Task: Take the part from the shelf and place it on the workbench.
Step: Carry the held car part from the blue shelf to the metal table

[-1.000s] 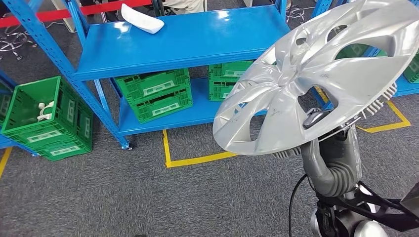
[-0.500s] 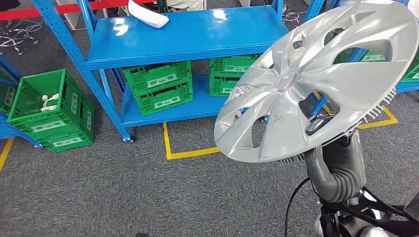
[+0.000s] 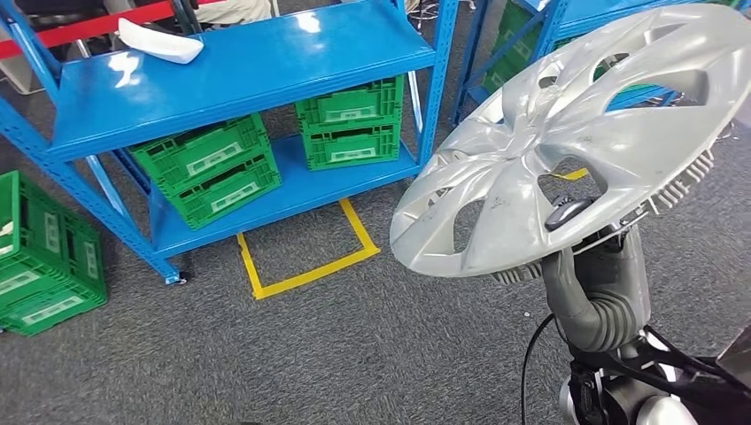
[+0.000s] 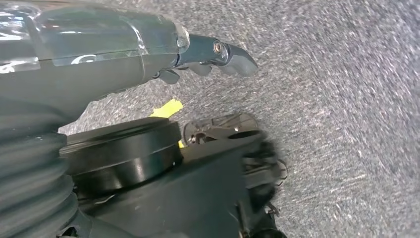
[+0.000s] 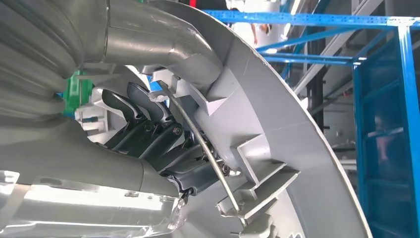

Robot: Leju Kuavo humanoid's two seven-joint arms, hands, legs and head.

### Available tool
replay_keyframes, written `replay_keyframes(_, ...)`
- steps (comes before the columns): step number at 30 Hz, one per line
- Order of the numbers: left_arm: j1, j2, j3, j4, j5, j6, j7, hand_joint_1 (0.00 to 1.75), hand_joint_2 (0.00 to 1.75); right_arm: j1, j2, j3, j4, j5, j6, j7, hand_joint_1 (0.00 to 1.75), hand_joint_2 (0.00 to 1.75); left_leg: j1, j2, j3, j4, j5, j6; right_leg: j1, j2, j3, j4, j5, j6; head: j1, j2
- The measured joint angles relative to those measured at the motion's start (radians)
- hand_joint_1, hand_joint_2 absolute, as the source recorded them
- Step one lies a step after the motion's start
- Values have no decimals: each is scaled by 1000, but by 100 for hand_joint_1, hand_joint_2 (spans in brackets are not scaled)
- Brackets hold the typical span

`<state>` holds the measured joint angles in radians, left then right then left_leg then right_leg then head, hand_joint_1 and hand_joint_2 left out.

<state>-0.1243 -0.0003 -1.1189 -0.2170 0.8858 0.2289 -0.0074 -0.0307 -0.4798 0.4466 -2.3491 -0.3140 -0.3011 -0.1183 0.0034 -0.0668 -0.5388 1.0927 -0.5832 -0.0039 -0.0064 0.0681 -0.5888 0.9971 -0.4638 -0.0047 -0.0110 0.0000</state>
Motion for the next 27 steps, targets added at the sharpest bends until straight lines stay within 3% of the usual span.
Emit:
replay_keyframes(2,0,0,0,0,0,0,1,0,175,-1,0,-1,-1,0,-1,0,175,175,4,-48,36,-79,24,5,-2,22,-11,5,6,11,1,0)
replay_keyframes(3,0,0,0,0,0,0,1,0,175,0,0,-2,-2,1,-2,0,175,175,3,-52,39,-88,23,8,-4,35,-17,5,11,19,2,0)
replay_keyframes(5,1,-1,0,0,-1,0,3,0,175,6,-1,-6,-5,2,-6,0,175,175,2,-22,37,-94,31,18,-9,57,-28,5,19,34,4,0)
replay_keyframes(7,0,-3,0,0,-4,-1,6,0,175,12,-5,-9,-8,6,-11,1,175,175,4,16,36,-103,40,30,-7,23,-50,42,-9,44,14,0)
replay_keyframes(9,2,-3,0,0,-8,-4,11,0,175,18,-7,-13,-11,10,-18,0,175,175,0,57,32,-106,44,36,-6,-37,-97,158,-82,53,29,0)
replay_keyframes(11,5,-1,0,1,-12,-6,20,0,175,31,-6,-19,-11,14,-27,-5,175,175,-3,96,30,-106,44,37,-10,-60,-129,267,-131,61,36,0)
replay_keyframes(12,5,1,0,1,-14,-6,22,0,175,40,-6,-22,-11,16,-31,-9,175,175,-4,113,30,-106,43,36,-12,-65,-122,274,-128,63,37,0)
replay_keyframes(13,4,3,0,1,-16,-5,24,0,175,48,-6,-25,-12,19,-33,-14,175,175,-5,128,30,-106,43,35,-13,-70,-97,243,-109,63,38,0)
replay_keyframes(16,-1,10,0,2,-17,1,18,0,175,64,-5,-35,-18,26,-36,-33,175,175,-10,162,31,-104,38,26,-8,-116,16,50,-40,54,42,0)
replay_keyframes(18,-2,16,0,2,-12,5,11,0,175,67,-5,-45,-23,26,-32,-47,175,175,-15,182,31,-102,36,17,-1,-135,40,-2,-36,40,40,0)
replay_keyframes(20,-4,22,0,3,-6,8,5,0,175,66,-5,-52,-25,23,-25,-58,175,175,-16,194,32,-100,32,7,-1,-118,35,-5,-33,24,36,0)
replay_keyframes(22,-6,26,0,3,-1,10,-1,0,175,64,-4,-57,-26,17,-18,-66,175,175,-9,138,21,-66,1,-3,-4,-101,33,-10,-27,12,31,0)
replay_keyframes(24,-4,28,0,3,9,11,-11,0,175,62,-2,-59,-26,2,-5,-81,175,175,-4,69,-28,46,-64,-8,-4,-84,30,-12,-23,2,20,0)
replay_keyframes(26,0,31,0,4,18,11,-18,0,175,60,3,-59,-22,-18,12,-105,175,175,-4,59,-88,165,-107,-8,-1,-61,26,-11,-21,-3,13,0)
replay_keyframes(27,1,32,0,4,20,11,-19,0,175,60,6,-61,-19,-27,20,-116,175,175,-5,60,-100,184,-101,-7,0,-49,25,-10,-20,-4,11,0)
